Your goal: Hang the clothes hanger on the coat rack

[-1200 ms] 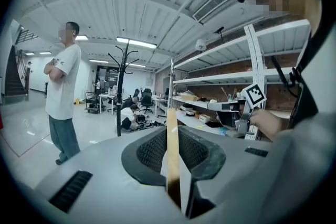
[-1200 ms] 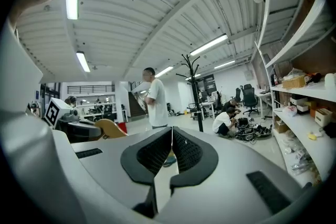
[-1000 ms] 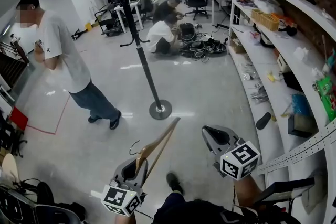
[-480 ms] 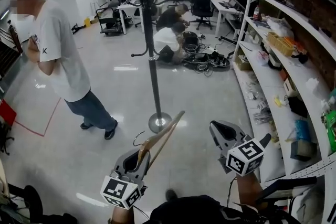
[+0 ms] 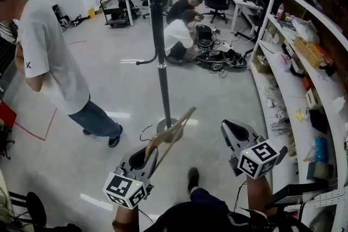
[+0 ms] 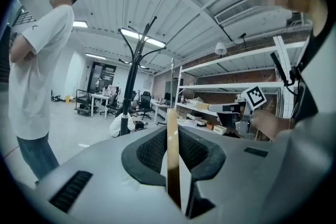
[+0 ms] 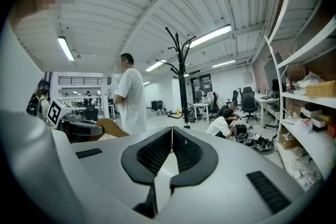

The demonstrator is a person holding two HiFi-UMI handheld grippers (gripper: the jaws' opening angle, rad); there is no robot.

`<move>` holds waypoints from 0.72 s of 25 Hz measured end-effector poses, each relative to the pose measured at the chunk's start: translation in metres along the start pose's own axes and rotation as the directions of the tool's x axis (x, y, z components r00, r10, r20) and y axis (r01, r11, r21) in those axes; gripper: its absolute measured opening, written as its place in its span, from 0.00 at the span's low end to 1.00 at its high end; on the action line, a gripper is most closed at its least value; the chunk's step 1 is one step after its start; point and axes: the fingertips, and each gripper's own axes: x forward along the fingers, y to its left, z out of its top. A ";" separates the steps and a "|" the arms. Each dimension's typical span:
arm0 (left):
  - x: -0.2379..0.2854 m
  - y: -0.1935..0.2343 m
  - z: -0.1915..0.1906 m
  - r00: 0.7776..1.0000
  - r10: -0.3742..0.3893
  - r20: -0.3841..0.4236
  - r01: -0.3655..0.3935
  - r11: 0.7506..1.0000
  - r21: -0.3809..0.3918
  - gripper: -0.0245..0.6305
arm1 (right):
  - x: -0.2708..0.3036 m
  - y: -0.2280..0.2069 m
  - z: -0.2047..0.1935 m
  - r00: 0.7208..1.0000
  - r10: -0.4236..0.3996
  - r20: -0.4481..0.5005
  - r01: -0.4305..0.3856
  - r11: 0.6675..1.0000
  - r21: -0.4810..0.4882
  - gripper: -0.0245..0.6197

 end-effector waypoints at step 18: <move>0.174 0.070 0.007 0.995 0.029 -0.096 -0.026 0.999 0.031 0.12 | 0.139 -0.126 0.040 0.991 0.105 0.082 -0.108 0.994 0.025 0.05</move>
